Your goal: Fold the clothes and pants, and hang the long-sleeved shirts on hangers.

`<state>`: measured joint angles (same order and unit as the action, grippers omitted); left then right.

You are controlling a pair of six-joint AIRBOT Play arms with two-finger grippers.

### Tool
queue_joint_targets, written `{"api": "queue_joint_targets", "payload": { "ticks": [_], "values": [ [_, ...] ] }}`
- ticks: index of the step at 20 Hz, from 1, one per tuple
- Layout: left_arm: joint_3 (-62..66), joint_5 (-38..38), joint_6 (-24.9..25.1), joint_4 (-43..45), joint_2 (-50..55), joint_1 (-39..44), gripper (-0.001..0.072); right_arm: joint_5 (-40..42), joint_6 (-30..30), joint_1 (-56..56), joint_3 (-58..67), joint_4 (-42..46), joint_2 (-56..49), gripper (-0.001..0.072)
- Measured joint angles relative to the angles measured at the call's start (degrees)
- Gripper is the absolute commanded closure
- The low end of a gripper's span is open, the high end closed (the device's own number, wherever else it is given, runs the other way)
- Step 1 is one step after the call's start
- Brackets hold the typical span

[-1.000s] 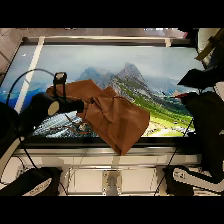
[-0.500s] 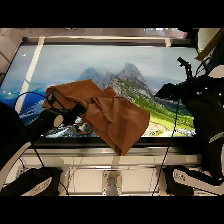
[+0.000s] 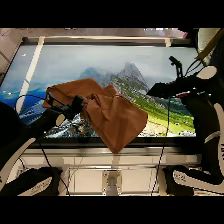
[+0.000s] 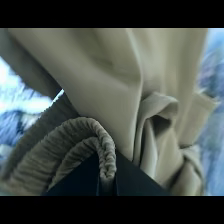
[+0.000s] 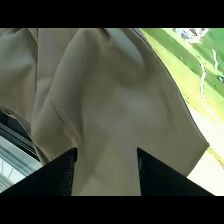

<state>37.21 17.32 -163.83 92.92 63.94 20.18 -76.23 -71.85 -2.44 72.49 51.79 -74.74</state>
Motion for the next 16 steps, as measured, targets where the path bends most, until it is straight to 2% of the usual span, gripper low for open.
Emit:
{"api": "queue_joint_targets", "payload": {
  "ticks": [3, 8, 11, 16],
  "values": [
    [0.0, 3.9, 1.2, 5.7, -4.0, -2.3, 0.0681, 6.2, 0.0, 6.7, -0.5, 0.7, -4.1, 0.03],
    [0.0, 16.4, 11.5, 10.4, -9.3, -4.1, 0.0681, 16.8, 0.0, 19.8, 0.5, -1.9, -14.5, 0.03],
    [0.0, 20.0, 15.1, 11.0, -10.2, -4.3, 0.0681, 19.8, 0.0, 25.9, 4.9, -3.0, -21.0, 0.0299],
    [0.0, 21.9, 17.1, 11.3, -10.6, -4.4, 0.0681, 20.6, -0.3, 30.5, 15.0, -3.7, -29.6, 0.0299]
  ]
}}
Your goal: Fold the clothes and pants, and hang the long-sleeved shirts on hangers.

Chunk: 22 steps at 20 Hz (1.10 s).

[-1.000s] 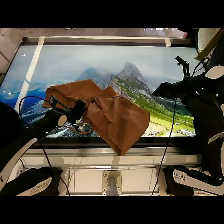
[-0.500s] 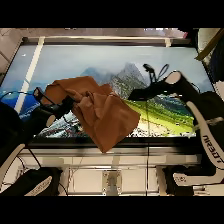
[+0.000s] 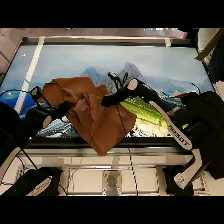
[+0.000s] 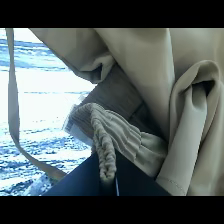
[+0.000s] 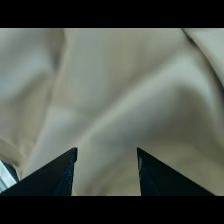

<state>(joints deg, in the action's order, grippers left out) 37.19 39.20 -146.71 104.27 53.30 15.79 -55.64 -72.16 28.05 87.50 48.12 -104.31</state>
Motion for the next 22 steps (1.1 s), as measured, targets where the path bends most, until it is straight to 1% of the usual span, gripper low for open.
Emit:
{"api": "queue_joint_targets", "payload": {
  "ticks": [3, 7, 8, 9, 10, 13, 15, 17, 19, 22],
  "values": [
    [0.0, 0.5, 0.3, 0.0, -0.1, 0.0, 0.0682, -2.3, -0.6, 0.8, 3.8, 0.4, -3.3, 0.03],
    [0.0, 0.7, 0.6, 0.1, -0.1, 0.0, 0.0681, -4.1, -1.5, 2.1, 5.5, 0.7, -5.6, 0.0302],
    [0.0, 0.7, 0.6, 0.1, -0.1, 0.0, 0.0682, -4.2, -2.0, 2.3, 5.7, 1.1, -6.1, 0.0359],
    [0.0, 0.7, 0.6, 0.1, -0.1, 0.0, 0.0681, -4.3, -2.3, 2.5, 5.9, 1.3, -6.5, 0.0573],
    [0.0, 0.8, 0.6, 0.1, -0.1, 0.0, 0.0681, -4.3, -2.8, 2.7, 5.9, 1.5, -6.9, 0.0699],
    [0.0, 0.8, 0.6, 0.1, -0.2, 0.0, 0.0682, -3.8, -4.5, 2.4, 6.8, 2.6, -7.5, 0.0699],
    [0.0, 0.9, 0.7, 0.2, -1.0, -0.3, 0.0681, -5.6, -5.7, 1.1, 9.0, 4.0, -7.5, 0.0699],
    [0.0, 1.0, 2.2, 0.4, -3.2, -1.4, 0.0681, -11.5, -6.7, -1.1, 13.1, 7.6, -6.9, 0.0699],
    [0.0, 2.2, 5.7, 0.6, -6.6, -3.9, 0.0682, -21.6, -7.2, -3.9, 18.6, 13.4, -4.7, 0.0698],
    [0.0, 7.5, 10.6, 2.3, -12.8, -10.0, 0.0682, -35.2, -7.6, -8.6, 24.7, 24.5, 1.6, 0.0699]
  ]
}}
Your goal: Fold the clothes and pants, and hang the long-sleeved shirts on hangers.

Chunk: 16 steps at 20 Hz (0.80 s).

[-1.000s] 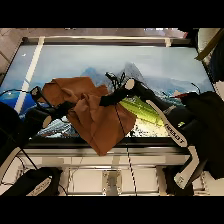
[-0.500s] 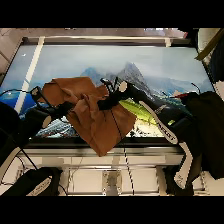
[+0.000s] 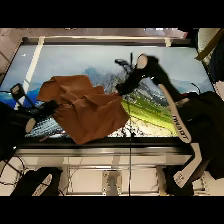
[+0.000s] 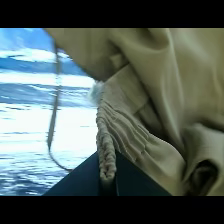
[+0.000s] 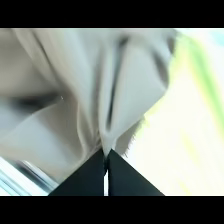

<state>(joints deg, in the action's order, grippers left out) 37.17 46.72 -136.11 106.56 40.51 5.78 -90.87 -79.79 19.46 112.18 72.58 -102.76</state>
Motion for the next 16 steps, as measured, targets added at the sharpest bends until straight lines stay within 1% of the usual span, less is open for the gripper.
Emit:
{"api": "queue_joint_targets", "payload": {
  "ticks": [2, 5, 6, 8, 9, 10, 11, 12, 13, 15, 16],
  "values": [
    [0.0, 3.3, 3.0, 1.7, -4.3, -5.1, 0.0682, -4.8, -0.2, -3.3, 1.6, 5.6, 5.3, 0.0699],
    [0.0, 6.5, 7.7, 2.5, -9.7, -12.3, 0.0682, -9.2, -0.4, -9.3, 1.1, 10.6, 13.4, 0.0698],
    [0.0, 7.5, 9.3, 2.4, -11.0, -14.3, 0.0682, -10.1, -0.6, -11.2, -0.2, 10.7, 15.8, 0.0698],
    [-0.1, 12.9, 11.8, 4.5, -12.6, -17.4, 0.0682, -12.0, -1.2, -14.8, -5.6, 14.8, 20.4, 0.0697],
    [-0.4, 13.5, 13.0, 4.4, -13.1, -18.3, 0.0682, -12.0, -1.7, -16.0, -9.5, 15.5, 22.6, 0.0696],
    [-1.0, 15.0, 13.8, 3.6, -13.4, -19.0, 0.0682, -12.2, -1.7, -16.7, -14.8, 13.5, 25.1, 0.063],
    [-1.8, 16.5, 14.6, 3.8, -13.6, -19.6, 0.0681, -11.2, -1.8, -17.3, -20.6, 11.7, 27.2, 0.0471],
    [-2.5, 16.7, 15.0, 4.1, -13.8, -19.9, 0.0682, -8.8, -2.0, -17.9, -27.1, 11.2, 29.3, 0.0335],
    [-3.3, 17.4, 15.3, 3.4, -13.9, -20.2, 0.0682, -6.7, -2.2, -18.3, -33.4, 9.6, 31.0, 0.0332],
    [-4.5, 17.9, 16.0, 2.9, -14.1, -20.5, 0.0681, -0.9, -2.2, -18.5, -44.9, 3.5, 33.2, 0.0331],
    [-4.9, 18.0, 16.1, 2.5, -14.1, -20.6, 0.0682, 2.4, -2.3, -18.8, -48.7, 2.7, 33.9, 0.0331]
  ]
}}
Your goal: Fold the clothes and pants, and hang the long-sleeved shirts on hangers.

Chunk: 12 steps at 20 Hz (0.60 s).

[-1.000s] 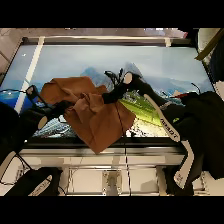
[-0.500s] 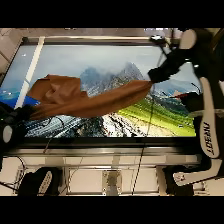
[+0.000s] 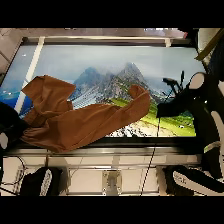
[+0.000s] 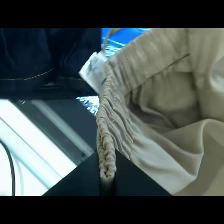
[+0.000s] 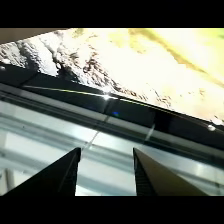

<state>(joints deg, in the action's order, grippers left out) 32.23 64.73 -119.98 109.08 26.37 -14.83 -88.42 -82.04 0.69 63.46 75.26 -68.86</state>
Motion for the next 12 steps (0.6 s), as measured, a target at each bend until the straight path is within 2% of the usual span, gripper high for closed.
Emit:
{"api": "queue_joint_targets", "payload": {
  "ticks": [2, 4, 5, 6, 7, 8, 9, 10, 12],
  "values": [
    [-0.5, -0.3, 0.2, -0.3, 0.0, -0.2, 0.0681, 8.6, -0.1, -0.2, -4.6, -2.8, 0.8, 0.0338],
    [-0.7, -0.9, 0.2, -0.7, -0.1, -0.2, 0.0681, 18.5, -0.1, -0.2, -5.5, -5.1, 1.2, 0.0578],
    [-0.8, -0.9, 0.3, -0.7, -0.1, -0.2, 0.0681, 24.6, -0.1, -0.3, -4.8, -5.6, 1.4, 0.0578],
    [-0.9, -1.1, 0.3, -0.7, -0.1, -0.3, 0.0681, 30.2, -0.1, -0.3, -4.0, -6.1, 1.4, 0.057],
    [-0.9, -1.2, 0.4, -0.8, -0.1, -0.3, 0.0681, 34.9, -0.1, -0.3, -3.2, -6.7, 1.4, 0.0495],
    [-0.9, -1.3, 0.4, -0.9, -0.1, -0.3, 0.0681, 39.5, -0.1, -0.3, -2.4, -7.2, 1.0, 0.0373],
    [-1.0, -1.3, 0.4, -0.9, -0.1, -0.3, 0.0681, 42.5, -0.8, -0.3, -1.8, -7.3, 0.0, 0.0322],
    [-1.0, -1.3, 0.4, -0.9, -0.1, -0.3, 0.0681, 44.3, -1.6, -0.3, -1.0, -7.4, -1.6, 0.0315],
    [-1.0, -1.4, 0.4, -0.9, -0.1, -0.3, 0.0681, 45.6, -2.6, -0.3, 1.7, -7.9, -6.4, 0.0257]
  ]
}}
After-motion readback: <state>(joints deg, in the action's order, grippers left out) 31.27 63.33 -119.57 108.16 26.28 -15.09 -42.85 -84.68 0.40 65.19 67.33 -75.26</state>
